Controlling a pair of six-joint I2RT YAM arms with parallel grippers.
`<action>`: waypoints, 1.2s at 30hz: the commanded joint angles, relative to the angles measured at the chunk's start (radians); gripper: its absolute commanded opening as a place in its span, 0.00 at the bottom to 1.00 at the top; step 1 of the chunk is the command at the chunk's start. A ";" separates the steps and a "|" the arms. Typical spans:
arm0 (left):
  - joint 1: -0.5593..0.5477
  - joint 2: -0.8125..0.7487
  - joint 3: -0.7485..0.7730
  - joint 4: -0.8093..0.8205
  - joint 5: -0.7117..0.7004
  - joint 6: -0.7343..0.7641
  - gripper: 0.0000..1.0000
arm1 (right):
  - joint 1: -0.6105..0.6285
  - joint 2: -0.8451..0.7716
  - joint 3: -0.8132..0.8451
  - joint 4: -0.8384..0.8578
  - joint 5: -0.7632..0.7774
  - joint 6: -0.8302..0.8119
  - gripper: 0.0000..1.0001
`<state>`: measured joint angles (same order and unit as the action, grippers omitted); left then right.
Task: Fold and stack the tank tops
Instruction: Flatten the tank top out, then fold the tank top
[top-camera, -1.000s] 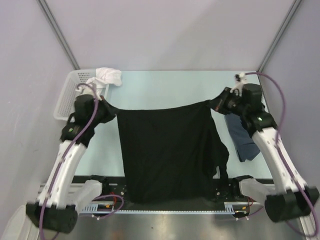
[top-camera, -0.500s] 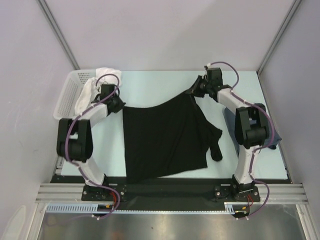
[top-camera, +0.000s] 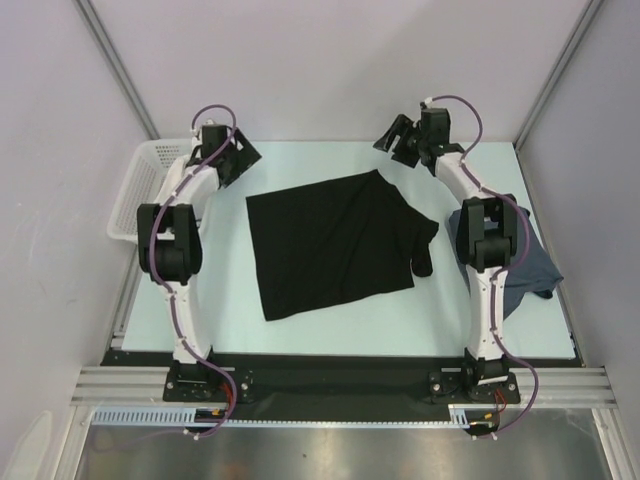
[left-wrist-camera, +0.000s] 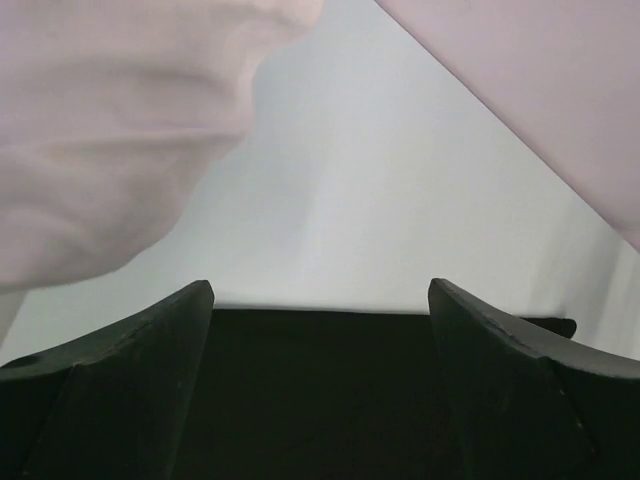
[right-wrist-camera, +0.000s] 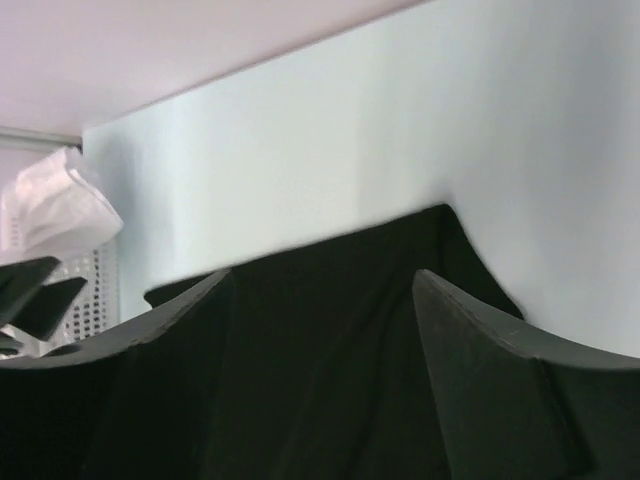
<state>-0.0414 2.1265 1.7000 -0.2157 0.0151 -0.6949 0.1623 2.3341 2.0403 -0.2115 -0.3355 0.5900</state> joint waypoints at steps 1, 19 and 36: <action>0.005 -0.086 -0.015 -0.041 0.025 0.037 0.95 | 0.000 -0.112 -0.096 -0.043 0.030 -0.045 0.75; -0.334 -1.115 -1.192 0.009 0.003 0.023 0.86 | 0.077 -1.090 -1.310 -0.092 0.259 -0.022 0.33; -0.353 -1.377 -1.458 -0.048 0.048 -0.092 0.79 | 0.071 -1.090 -1.497 -0.005 0.244 0.068 0.46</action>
<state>-0.3862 0.7246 0.2626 -0.3122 0.0368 -0.7433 0.2337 1.2072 0.5545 -0.3027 -0.0601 0.6262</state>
